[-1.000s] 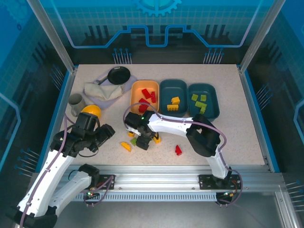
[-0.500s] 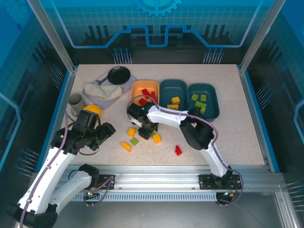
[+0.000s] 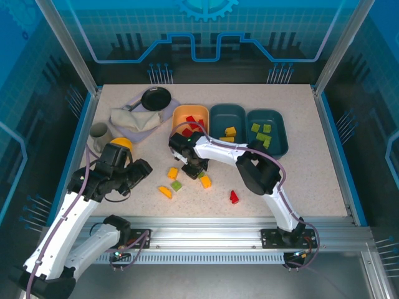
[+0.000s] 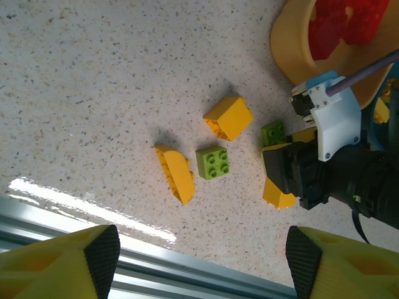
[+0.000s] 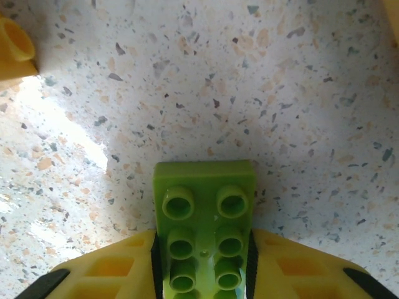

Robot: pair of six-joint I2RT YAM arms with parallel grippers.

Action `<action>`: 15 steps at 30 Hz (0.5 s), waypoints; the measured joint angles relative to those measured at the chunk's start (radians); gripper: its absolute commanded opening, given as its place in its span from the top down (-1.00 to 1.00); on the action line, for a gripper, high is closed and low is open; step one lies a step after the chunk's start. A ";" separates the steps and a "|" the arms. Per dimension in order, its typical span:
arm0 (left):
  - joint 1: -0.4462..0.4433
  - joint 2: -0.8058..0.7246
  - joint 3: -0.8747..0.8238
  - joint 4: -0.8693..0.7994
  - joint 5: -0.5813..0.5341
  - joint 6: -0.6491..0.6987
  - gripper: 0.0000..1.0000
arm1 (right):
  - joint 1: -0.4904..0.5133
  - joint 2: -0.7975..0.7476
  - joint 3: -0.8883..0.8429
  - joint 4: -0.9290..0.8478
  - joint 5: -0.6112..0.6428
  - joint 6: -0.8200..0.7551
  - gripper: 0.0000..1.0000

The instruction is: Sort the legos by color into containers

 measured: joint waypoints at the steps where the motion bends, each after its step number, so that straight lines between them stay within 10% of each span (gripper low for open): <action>1: 0.000 0.000 0.000 0.008 0.006 0.000 -0.49 | 0.002 -0.006 -0.008 0.006 0.006 0.005 0.33; 15: -0.061 0.041 -0.001 0.182 0.088 0.019 -0.49 | -0.058 -0.347 -0.069 0.036 0.002 0.074 0.34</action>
